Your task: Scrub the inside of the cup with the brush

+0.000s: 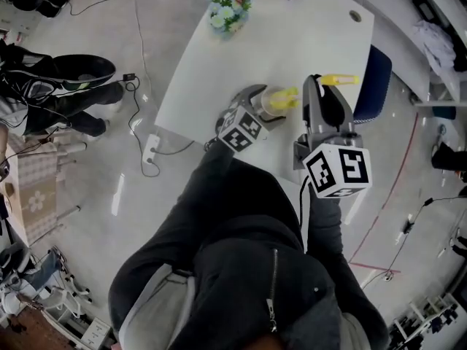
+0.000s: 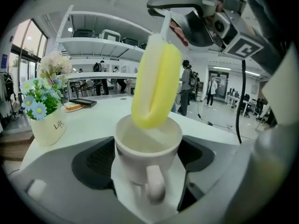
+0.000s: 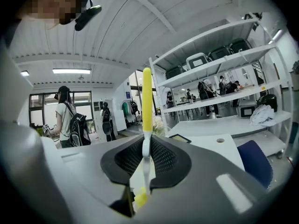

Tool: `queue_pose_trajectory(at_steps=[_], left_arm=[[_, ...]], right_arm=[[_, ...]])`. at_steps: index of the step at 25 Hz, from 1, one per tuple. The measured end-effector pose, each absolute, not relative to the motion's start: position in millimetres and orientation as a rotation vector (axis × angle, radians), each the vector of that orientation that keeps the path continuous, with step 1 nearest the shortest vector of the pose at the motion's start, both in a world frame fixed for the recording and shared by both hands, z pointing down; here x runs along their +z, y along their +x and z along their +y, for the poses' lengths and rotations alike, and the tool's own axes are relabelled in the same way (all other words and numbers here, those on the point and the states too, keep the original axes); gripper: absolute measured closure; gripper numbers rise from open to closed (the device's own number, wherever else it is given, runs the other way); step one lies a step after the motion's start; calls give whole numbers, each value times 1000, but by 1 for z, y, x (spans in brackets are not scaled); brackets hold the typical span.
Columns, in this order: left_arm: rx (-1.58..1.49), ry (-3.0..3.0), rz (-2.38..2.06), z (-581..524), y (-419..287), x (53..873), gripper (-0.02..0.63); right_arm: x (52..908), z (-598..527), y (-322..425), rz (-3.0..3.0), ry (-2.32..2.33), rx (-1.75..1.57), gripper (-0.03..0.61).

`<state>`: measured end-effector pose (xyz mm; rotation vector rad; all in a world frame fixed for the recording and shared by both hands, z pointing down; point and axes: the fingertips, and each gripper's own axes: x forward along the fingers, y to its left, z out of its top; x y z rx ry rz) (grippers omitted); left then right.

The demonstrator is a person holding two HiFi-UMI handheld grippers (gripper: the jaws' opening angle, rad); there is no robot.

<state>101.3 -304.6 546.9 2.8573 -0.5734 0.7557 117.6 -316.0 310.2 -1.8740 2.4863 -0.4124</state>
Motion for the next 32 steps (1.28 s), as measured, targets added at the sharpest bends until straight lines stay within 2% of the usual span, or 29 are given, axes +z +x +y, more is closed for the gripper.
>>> queue_pose_trajectory(at_steps=[17,32], left_arm=[[676,2876,-490,-301,103,546,199],[661,2879,-501,-302,103,546,199]], right_arm=[[367,-335,84,2606,-1906,-467,535],[377,-344,95,2698,-1903,-326,535]])
